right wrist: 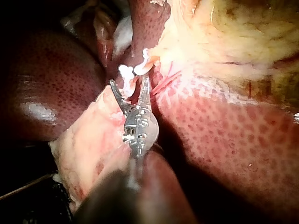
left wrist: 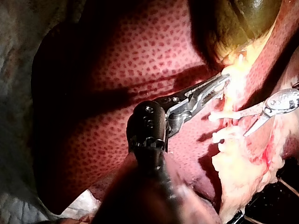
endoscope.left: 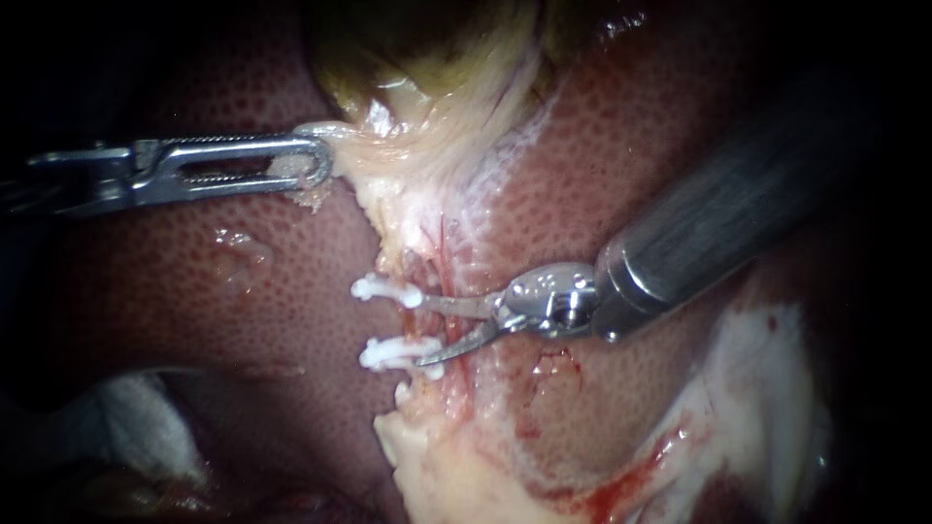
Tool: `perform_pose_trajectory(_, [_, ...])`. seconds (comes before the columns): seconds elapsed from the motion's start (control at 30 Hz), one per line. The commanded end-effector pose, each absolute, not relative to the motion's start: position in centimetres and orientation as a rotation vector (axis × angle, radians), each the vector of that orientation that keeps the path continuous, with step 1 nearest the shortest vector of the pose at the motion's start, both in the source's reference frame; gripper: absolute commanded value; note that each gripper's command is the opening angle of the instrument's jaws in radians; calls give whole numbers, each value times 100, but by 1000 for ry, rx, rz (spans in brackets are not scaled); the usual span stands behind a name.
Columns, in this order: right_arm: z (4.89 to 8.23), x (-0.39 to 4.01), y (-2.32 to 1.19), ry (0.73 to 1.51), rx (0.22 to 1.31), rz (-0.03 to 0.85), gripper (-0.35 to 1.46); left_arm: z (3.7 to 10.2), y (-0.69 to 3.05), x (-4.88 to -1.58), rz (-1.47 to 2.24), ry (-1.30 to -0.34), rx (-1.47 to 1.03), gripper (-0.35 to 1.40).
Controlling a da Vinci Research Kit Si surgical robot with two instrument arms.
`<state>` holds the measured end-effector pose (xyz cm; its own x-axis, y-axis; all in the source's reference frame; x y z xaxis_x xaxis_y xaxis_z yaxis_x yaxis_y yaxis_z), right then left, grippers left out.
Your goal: Go to the cutting position left tube
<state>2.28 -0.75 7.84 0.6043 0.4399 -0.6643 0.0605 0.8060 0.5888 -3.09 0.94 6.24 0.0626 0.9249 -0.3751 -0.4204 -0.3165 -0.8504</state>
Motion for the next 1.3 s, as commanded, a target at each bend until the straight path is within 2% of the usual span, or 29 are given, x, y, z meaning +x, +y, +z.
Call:
perform_pose_trajectory(0.03, [785,229,-76,908,615,235,136,624,94,-309,1522,-602,-1201,-35])
perform_pose_trajectory(0.33, [792,240,-82,910,645,237,136,625,93,-311,1523,-602,-1202,-35])
perform_pose_trajectory(1.3, [803,274,-83,1005,701,286,131,628,90,-317,1525,-605,-1204,-35])
